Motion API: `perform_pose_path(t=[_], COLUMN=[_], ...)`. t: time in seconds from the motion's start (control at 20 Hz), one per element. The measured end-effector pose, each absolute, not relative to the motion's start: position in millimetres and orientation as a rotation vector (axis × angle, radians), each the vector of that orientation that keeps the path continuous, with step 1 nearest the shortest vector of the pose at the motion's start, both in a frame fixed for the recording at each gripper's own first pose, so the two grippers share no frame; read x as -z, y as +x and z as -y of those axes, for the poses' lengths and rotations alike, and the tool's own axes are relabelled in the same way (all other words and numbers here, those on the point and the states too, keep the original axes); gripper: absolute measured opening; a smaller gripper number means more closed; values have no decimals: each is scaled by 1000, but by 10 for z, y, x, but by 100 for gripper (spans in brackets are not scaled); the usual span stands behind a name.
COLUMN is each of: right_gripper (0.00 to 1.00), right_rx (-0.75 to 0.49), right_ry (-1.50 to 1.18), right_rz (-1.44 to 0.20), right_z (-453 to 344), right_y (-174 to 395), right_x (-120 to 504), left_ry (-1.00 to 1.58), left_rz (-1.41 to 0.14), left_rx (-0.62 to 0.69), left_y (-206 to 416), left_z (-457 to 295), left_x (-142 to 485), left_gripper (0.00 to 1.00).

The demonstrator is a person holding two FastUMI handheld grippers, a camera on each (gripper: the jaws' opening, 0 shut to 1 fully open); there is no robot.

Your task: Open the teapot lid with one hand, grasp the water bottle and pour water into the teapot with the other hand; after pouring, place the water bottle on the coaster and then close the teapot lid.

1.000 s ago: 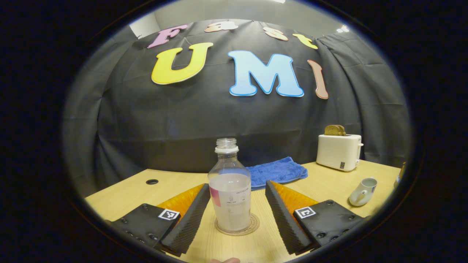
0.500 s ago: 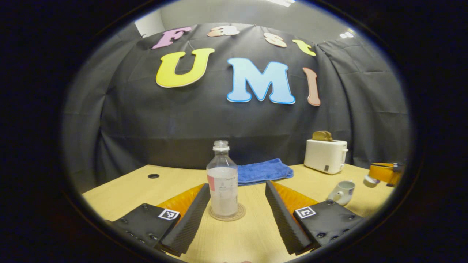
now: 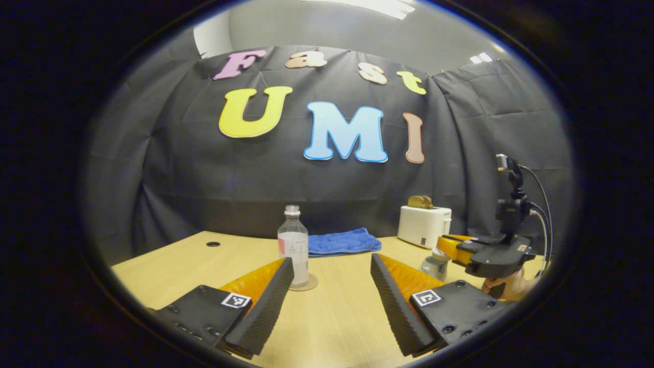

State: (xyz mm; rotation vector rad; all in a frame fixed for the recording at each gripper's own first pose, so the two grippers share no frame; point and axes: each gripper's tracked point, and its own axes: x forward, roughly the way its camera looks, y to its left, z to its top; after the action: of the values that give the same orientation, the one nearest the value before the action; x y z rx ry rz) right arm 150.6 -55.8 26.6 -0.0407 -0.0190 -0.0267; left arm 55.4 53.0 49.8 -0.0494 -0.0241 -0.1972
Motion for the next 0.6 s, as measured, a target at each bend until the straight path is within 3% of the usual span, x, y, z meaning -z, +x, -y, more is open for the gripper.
perform_pose_path(t=[0.6], right_gripper=[5], right_rx=[39], right_ry=[-39], right_rz=[-12], right_z=[577], right_y=[1669], right_x=[-97], left_ry=[-53], left_rz=[3], left_rx=[173], left_y=[582], left_z=[-564], left_x=[-308], left_gripper=[100])
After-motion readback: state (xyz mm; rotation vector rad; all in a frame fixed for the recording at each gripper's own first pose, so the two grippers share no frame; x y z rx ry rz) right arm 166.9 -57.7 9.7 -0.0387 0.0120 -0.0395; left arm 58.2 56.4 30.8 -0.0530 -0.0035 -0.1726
